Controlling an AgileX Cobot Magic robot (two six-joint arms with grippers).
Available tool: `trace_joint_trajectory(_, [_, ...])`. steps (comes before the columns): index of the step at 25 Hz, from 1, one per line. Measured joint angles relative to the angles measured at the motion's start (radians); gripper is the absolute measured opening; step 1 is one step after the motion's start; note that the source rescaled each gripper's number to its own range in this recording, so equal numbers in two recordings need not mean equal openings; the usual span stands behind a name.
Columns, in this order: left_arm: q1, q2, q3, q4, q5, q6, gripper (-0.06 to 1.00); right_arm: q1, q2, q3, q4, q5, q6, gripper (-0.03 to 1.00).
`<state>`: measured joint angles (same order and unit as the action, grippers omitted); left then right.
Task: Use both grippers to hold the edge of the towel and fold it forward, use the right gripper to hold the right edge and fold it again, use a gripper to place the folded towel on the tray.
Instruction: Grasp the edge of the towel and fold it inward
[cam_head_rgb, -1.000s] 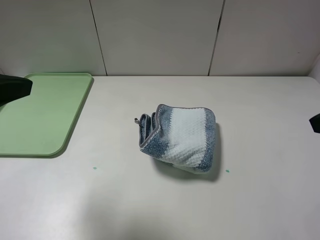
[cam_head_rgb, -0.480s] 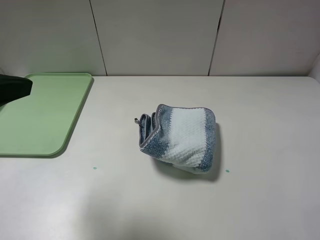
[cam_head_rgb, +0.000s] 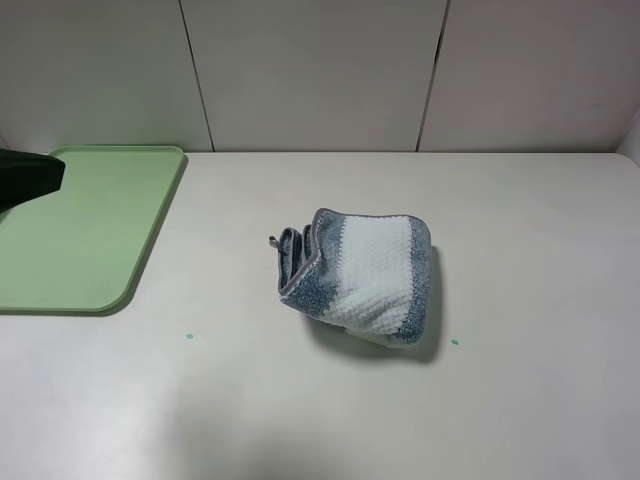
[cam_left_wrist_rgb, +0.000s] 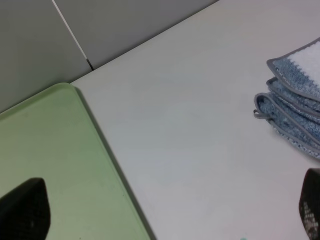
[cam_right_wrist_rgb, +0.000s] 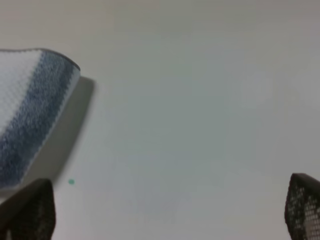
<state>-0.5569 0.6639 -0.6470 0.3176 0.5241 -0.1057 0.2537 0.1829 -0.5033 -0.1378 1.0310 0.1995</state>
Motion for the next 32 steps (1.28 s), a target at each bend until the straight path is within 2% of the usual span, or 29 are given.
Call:
trace_joint_trajectory(8, [0.0,0.0,0.0,0.0,0.0,0.0,1.0,-0.009,-0.169,0.0,0.005,0.0,-0.012,1.0])
trace_joint_trajectory(21, [0.0,0.0,0.0,0.0,0.0,0.0,1.0,-0.2,-0.187,0.001,0.038,0.0,-0.065,1.0])
trace_joint_trajectory(32, [0.0,0.0,0.0,0.0,0.0,0.0,1.0,-0.206,-0.187,0.001,0.052,-0.001,-0.086,1.0])
